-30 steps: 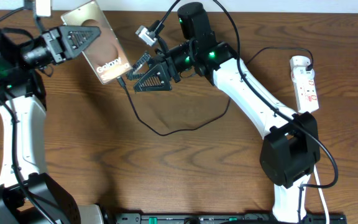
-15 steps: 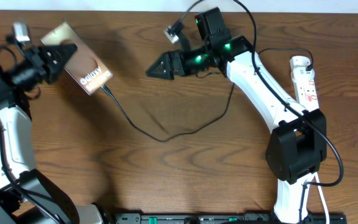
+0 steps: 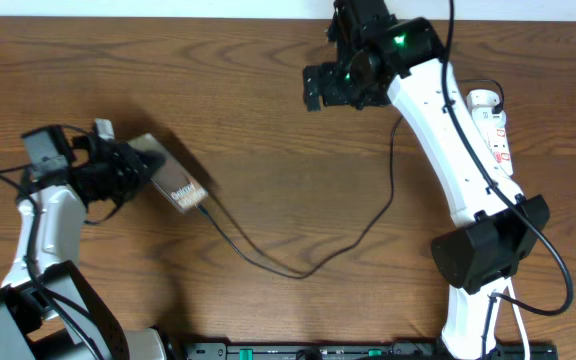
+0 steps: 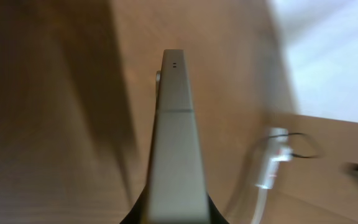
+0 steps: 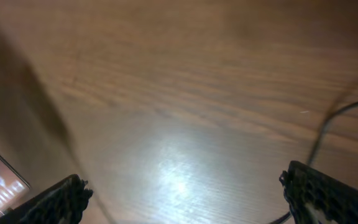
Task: Plug charger to phone and switch on socket
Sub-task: 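Open the right gripper off the plug and raise it away, then lower the phone flat onto the table with the left gripper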
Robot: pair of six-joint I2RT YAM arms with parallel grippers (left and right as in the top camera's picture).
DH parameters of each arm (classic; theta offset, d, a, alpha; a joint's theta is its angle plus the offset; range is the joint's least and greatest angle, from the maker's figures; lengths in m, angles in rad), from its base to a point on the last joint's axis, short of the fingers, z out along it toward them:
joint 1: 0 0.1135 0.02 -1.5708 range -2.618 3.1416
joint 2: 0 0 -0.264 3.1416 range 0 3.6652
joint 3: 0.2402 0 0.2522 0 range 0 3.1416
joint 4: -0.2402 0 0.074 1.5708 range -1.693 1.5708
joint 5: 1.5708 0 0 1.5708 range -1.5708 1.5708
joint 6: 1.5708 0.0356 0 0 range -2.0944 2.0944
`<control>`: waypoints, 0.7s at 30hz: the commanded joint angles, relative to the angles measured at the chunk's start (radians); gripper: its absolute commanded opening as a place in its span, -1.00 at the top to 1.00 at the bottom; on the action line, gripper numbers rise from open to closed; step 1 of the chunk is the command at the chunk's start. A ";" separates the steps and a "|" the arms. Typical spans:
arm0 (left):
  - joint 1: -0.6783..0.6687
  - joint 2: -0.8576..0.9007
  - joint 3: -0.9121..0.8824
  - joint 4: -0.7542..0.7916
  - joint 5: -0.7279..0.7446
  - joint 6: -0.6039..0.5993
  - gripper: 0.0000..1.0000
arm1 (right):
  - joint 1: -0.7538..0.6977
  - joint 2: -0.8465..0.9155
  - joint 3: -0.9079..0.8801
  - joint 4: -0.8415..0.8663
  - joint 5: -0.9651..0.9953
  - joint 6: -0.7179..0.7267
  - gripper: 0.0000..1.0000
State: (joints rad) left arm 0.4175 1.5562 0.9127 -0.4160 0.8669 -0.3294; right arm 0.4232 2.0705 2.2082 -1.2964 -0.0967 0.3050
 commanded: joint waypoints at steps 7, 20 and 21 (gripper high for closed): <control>-0.064 0.042 -0.104 -0.002 -0.183 -0.024 0.86 | 0.031 -0.017 0.143 -0.104 0.246 0.076 -0.98; -0.064 0.167 -0.107 0.006 -0.183 -0.027 0.85 | 0.036 -0.017 0.143 -0.114 0.264 0.076 -0.98; -0.064 0.168 -0.107 0.006 -0.183 -0.027 0.85 | 0.036 -0.017 0.143 -0.114 0.263 0.077 -0.98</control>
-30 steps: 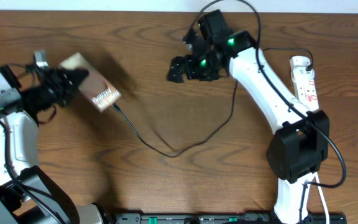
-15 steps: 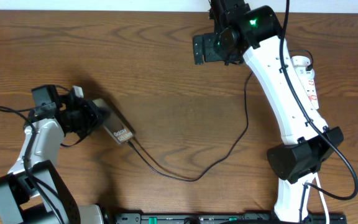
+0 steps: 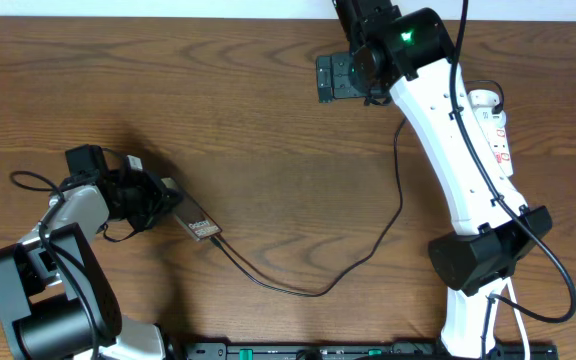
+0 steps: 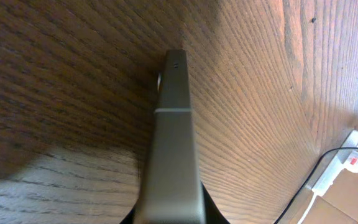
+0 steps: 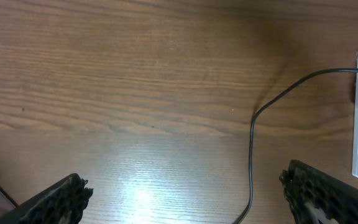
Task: Plug charger to phone and switch on socket
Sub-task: 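Lower the phone flat onto the table with the left gripper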
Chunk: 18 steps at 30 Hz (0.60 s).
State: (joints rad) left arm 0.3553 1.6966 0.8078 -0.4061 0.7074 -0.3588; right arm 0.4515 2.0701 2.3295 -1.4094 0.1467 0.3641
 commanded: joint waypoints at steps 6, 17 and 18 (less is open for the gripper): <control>-0.002 0.028 -0.002 -0.006 -0.018 0.002 0.82 | 0.008 -0.017 0.022 -0.001 0.020 0.017 -0.99; -0.002 0.028 -0.002 -0.055 -0.016 -0.002 0.10 | 0.008 -0.017 0.022 -0.001 0.020 0.017 -0.99; -0.002 0.028 -0.002 -0.065 -0.017 -0.002 -0.02 | 0.008 -0.017 0.022 -0.001 0.020 0.017 -0.99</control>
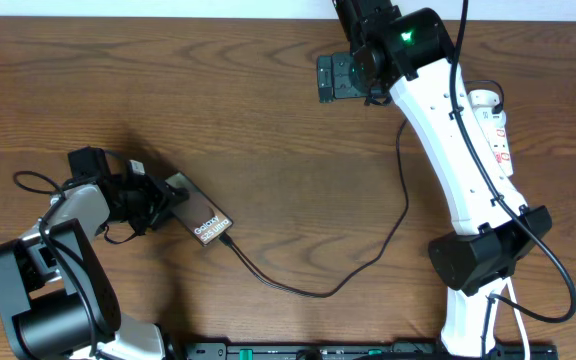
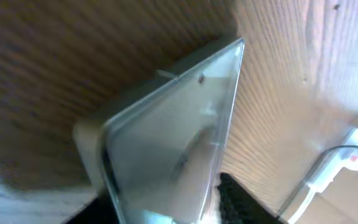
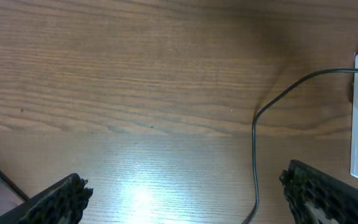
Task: Plug charger to phone and switch on socket
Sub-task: 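Lower the phone flat onto the table with the left gripper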
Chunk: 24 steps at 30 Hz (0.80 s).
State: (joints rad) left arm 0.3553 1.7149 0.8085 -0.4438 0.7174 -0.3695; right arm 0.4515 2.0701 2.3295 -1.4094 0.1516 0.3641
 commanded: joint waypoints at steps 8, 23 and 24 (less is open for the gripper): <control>-0.001 0.010 -0.002 -0.103 -0.121 -0.032 -0.60 | 0.007 -0.017 0.022 -0.001 0.015 0.016 -0.98; 0.005 -0.343 0.052 -0.222 -0.255 0.055 -0.92 | -0.029 -0.025 0.023 -0.023 0.228 -0.002 -0.98; 0.003 -0.385 0.056 -0.221 -0.255 0.077 -0.94 | -0.037 -0.031 0.024 -0.022 0.251 -0.001 -0.98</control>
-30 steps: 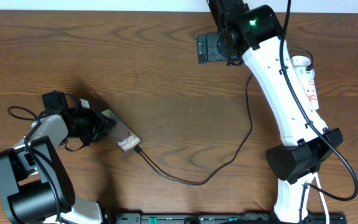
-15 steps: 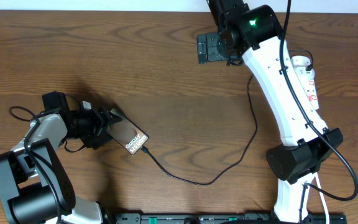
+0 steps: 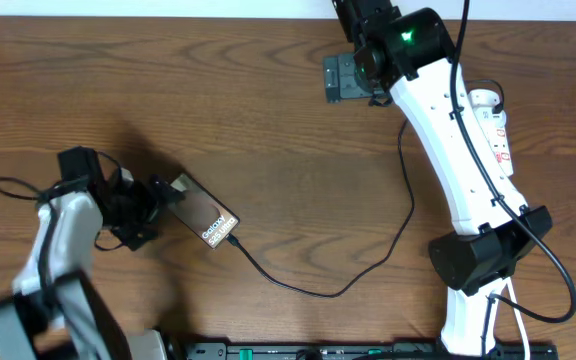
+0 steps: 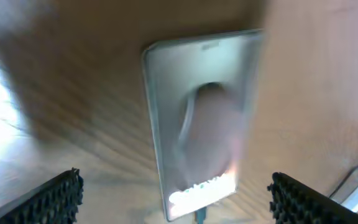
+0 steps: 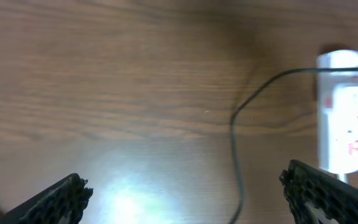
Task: Plug charger to phone and switch on socket
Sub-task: 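Lower the phone flat onto the table with the left gripper, then open the left gripper and move the right gripper over the power strip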
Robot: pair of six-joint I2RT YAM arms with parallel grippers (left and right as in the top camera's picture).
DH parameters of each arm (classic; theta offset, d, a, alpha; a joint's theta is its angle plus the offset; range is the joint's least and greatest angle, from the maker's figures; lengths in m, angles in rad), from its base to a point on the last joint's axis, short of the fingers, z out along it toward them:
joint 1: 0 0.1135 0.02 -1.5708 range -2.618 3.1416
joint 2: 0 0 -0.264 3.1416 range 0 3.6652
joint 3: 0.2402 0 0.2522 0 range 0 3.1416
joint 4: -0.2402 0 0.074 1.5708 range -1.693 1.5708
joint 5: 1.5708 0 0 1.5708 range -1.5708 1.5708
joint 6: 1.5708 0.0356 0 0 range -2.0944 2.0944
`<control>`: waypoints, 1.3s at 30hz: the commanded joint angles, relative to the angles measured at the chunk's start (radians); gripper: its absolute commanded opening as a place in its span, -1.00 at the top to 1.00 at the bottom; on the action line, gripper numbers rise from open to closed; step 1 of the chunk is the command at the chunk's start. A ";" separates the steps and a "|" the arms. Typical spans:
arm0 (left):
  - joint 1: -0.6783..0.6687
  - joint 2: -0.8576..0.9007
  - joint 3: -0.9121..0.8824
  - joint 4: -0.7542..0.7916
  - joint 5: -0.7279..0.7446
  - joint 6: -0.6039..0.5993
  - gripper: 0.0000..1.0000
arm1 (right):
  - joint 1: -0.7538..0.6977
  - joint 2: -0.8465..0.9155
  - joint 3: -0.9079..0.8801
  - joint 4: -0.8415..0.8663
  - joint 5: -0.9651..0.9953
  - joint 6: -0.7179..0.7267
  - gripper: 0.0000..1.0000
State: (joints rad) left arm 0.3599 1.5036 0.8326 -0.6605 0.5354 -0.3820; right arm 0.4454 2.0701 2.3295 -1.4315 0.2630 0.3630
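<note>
A silver phone (image 3: 205, 215) lies flat and face up on the wooden table at the left, its lit screen (image 4: 201, 118) showing a logo. A black charger cable (image 3: 338, 290) is plugged into its near end (image 4: 199, 216) and loops to the white power strip (image 3: 490, 120) at the right edge. My left gripper (image 4: 179, 202) stands open just behind the phone, its fingers (image 4: 48, 199) wide on either side and holding nothing. At the back of the table my right gripper (image 5: 185, 199) hangs open and empty, with the power strip (image 5: 340, 127) off to its right.
The cable (image 5: 235, 143) crosses the table below my right gripper. My right arm (image 3: 458, 150) reaches over the right side, above the power strip. A black rail (image 3: 318, 350) runs along the table's front edge.
The phone was tilted up between my left fingers; now it lies flat on the table and my left gripper is open and drawn back from it. My right wrist has shifted towards the power strip.
First my left gripper held the phone on edge at the left, cable plugged in. Then the phone was lower and nearer the front, still on edge. Then it was tilted face up, and now it lies flat, let go. My right gripper stayed open at the back.
</note>
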 commanded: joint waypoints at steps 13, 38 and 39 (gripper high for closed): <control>-0.092 -0.500 0.080 0.024 -0.077 0.253 -0.96 | -0.359 -0.215 0.027 0.148 0.115 -0.077 -0.99; -0.280 -0.351 0.318 0.090 -0.260 0.021 -0.96 | -0.928 0.278 0.027 0.040 -0.776 -0.675 -0.98; -0.280 -0.351 0.318 0.090 -0.260 0.021 -0.96 | -0.927 0.298 0.027 0.039 -0.779 -0.675 -0.99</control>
State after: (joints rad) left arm 0.0822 1.1496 1.1236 -0.5751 0.2924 -0.3450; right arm -0.4881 2.3249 2.3531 -1.3842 -0.4603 -0.2455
